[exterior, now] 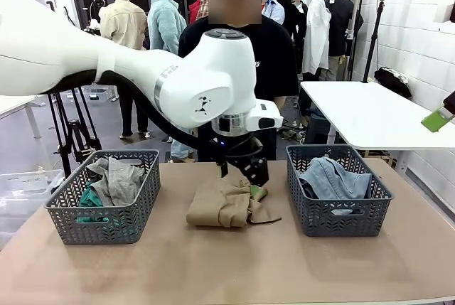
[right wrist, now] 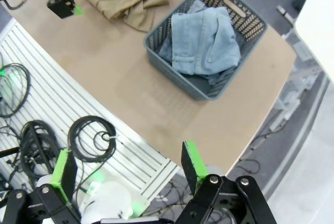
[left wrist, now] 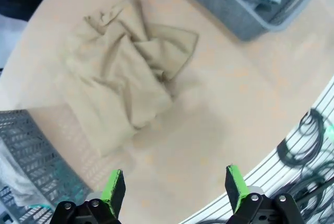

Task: Sort the tops and bottoms.
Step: Lift clothes from the center of the table with your right hand.

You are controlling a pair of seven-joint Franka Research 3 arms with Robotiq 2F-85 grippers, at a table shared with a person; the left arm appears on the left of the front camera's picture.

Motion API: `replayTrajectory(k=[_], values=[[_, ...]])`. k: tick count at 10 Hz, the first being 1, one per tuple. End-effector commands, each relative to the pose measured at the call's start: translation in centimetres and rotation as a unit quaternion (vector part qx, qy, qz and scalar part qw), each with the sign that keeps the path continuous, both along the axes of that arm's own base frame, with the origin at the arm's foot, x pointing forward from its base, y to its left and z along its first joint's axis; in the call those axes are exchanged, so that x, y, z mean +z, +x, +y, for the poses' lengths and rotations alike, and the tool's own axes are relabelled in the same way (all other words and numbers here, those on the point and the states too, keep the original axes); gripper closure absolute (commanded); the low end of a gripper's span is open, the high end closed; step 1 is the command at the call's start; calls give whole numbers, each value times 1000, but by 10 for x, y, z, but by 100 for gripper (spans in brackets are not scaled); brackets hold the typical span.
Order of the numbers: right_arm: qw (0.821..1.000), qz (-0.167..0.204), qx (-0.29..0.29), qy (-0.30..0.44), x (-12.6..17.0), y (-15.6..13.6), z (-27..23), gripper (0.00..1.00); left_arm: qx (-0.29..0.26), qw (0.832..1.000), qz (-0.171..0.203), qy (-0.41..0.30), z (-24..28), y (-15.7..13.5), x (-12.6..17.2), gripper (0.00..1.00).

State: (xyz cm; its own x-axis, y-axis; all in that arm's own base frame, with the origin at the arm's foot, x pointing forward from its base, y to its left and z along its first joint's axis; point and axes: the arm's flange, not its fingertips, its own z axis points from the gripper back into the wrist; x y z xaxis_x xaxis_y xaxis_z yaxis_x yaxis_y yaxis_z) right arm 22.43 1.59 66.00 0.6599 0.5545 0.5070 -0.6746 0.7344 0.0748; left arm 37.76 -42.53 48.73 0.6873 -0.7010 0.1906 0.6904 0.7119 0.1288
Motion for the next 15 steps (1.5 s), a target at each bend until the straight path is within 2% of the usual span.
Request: replayTrajectory(k=[1,2,3,4,6,8,10,11,12,13,14,15], values=[[1000,5,1,-8,0,0,0,0,-18,999,-6,37,48,-15,21,0],[1000,5,1,-8,0,0,0,0,-39,998,15,38,68,-20,26,0],[1000,5,1,-8,0,0,0,0,-73,997,24,10,86,-29,30,0],[1000,5,1,-8,0,0,0,0,-74,997,10,-28,107,-33,34,0],[1000,5,1,-8,0,0,0,0,-26,998,-30,-48,145,-46,43,0],[1000,5,1,-8,0,0,0,0,6,998,-57,-31,164,-66,54,0],[1000,5,1,-8,0,0,0,0,15,995,-87,-46,179,-78,57,0],[1000,5,1,-8,0,0,0,0,-9,993,-91,-80,182,-79,56,0],[1000,5,1,-8,0,0,0,0,-9,993,-79,-82,180,-76,50,0],[1000,5,1,-8,0,0,0,0,-7,993,-80,-84,178,-76,50,0],[1000,5,1,-8,0,0,0,0,17,992,-74,-96,170,-72,47,0],[1000,5,1,-8,0,0,0,0,3,994,-85,-64,177,-79,61,0]])
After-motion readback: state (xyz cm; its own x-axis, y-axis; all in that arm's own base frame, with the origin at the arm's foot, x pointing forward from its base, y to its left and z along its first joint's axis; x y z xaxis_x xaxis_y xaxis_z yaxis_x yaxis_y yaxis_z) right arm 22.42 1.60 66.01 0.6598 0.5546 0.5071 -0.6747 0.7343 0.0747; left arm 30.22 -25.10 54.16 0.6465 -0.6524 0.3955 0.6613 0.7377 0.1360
